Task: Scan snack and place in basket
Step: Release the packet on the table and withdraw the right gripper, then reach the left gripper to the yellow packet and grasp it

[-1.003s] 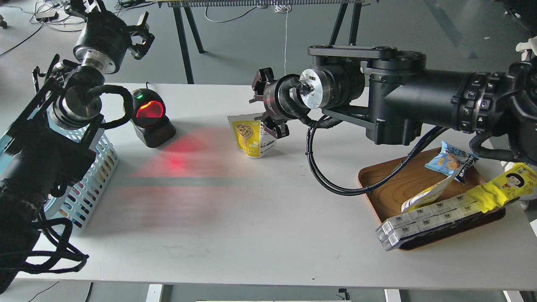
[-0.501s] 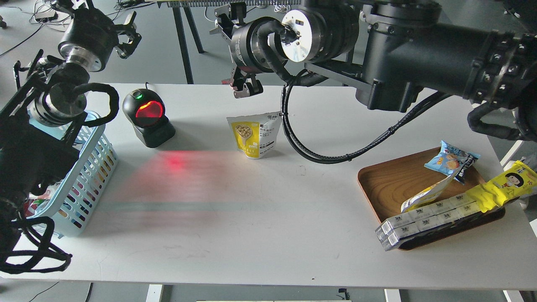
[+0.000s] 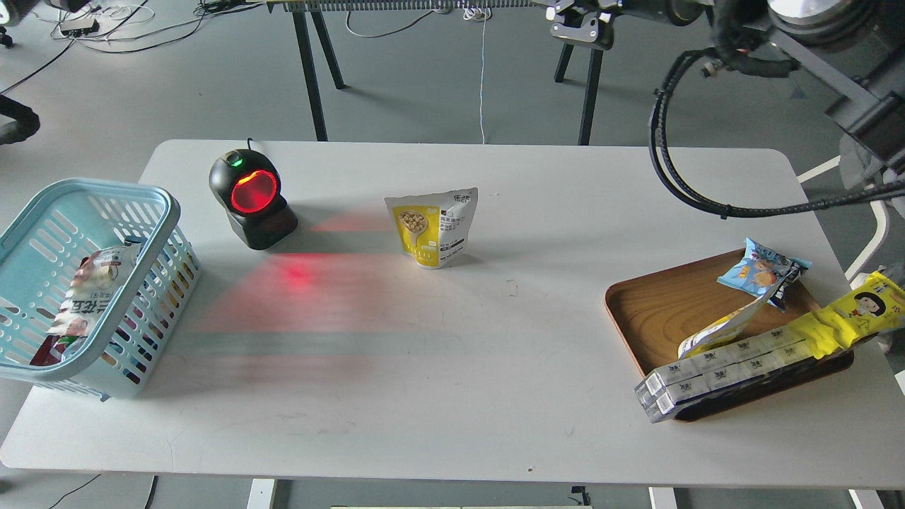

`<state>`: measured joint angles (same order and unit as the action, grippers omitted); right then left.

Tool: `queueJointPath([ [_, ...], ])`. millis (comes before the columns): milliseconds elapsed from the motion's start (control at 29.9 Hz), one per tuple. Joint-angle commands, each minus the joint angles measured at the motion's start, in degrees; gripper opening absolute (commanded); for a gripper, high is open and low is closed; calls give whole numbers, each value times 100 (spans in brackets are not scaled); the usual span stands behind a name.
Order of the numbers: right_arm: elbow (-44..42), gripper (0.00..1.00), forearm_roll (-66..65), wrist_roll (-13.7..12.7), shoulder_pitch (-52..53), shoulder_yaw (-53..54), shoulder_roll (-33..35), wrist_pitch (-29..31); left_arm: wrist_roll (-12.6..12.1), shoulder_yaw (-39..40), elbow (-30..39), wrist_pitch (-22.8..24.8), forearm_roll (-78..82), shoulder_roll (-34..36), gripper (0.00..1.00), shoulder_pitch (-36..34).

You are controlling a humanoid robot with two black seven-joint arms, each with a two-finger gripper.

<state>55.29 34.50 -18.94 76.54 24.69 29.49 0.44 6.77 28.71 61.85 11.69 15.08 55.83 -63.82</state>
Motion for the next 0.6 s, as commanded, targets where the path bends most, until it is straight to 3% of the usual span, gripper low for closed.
queueJointPath([
  [0, -114, 95, -4, 39, -1358, 1237, 251, 807, -210, -102, 1265, 79, 713, 989, 100, -131],
  [234, -466, 95, 4, 312, -3091, 2514, 180, 2214, -308, -102, 3235, 571, 3366, 1913, 100, -104],
  [435, -571, 95, 4, 461, -3681, 2849, 189, 2663, -342, -85, 3457, 703, 5950, 1651, 100, -183],
  [568, -563, 95, 4, 470, -3936, 2928, 233, 2756, -395, -93, 3466, 765, 7217, 1020, 100, -306],
])
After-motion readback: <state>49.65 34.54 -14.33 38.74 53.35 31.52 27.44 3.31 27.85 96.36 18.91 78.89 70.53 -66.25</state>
